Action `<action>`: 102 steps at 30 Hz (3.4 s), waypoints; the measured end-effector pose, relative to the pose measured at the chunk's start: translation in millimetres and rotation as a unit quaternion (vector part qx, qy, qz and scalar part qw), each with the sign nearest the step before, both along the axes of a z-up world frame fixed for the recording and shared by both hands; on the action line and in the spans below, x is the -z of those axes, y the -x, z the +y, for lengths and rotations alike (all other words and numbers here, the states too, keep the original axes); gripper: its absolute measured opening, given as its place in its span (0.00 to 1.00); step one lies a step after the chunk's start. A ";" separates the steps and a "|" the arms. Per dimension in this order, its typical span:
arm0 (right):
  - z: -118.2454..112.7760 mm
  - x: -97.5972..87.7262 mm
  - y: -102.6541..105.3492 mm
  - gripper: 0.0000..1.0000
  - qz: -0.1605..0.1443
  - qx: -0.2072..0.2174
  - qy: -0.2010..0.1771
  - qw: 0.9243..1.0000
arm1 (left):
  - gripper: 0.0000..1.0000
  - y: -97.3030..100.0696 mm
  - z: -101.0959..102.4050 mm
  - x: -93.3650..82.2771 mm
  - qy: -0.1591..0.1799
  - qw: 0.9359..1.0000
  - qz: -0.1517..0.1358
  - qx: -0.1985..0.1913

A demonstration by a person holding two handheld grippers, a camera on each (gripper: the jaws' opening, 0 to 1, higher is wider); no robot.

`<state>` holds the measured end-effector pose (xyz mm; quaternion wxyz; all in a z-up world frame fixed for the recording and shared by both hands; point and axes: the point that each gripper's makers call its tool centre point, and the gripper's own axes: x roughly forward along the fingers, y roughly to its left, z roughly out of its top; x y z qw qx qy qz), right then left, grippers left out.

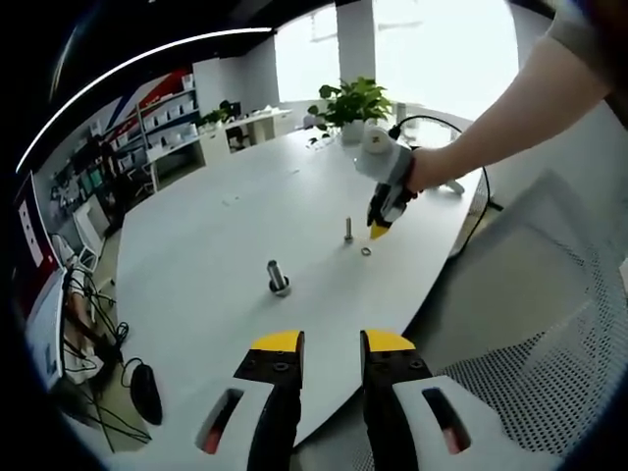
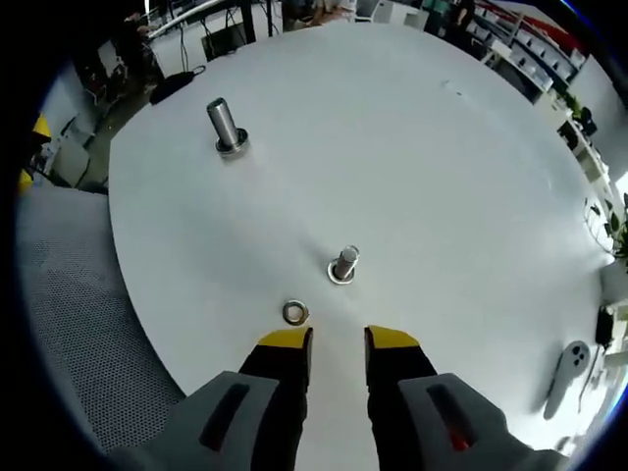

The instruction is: Place the washer onto the threaded stud by aligning its center hole with the stud, sliding it down to the base, and recovering from edge contact or off-axis alignment until the washer reaches the visible bottom stop.

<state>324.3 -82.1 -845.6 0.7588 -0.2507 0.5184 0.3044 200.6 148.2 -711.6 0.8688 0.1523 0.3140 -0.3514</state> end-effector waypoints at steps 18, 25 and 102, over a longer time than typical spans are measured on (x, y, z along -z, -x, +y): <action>5.6 17.2 5.3 0.27 0.015 -0.006 -0.001 1.000 | 0.21 1.0 -1.5 -0.6 0.008 1.000 0.002 0.003; 10.0 22.0 10.7 0.27 0.019 -0.013 0.004 1.000 | 0.21 1.4 -3.0 -1.7 0.010 1.000 -0.001 0.007; 23.8 30.8 2.4 0.14 0.046 0.016 0.012 0.999 | 0.22 -1.5 -5.8 -10.8 0.035 0.999 -0.015 0.003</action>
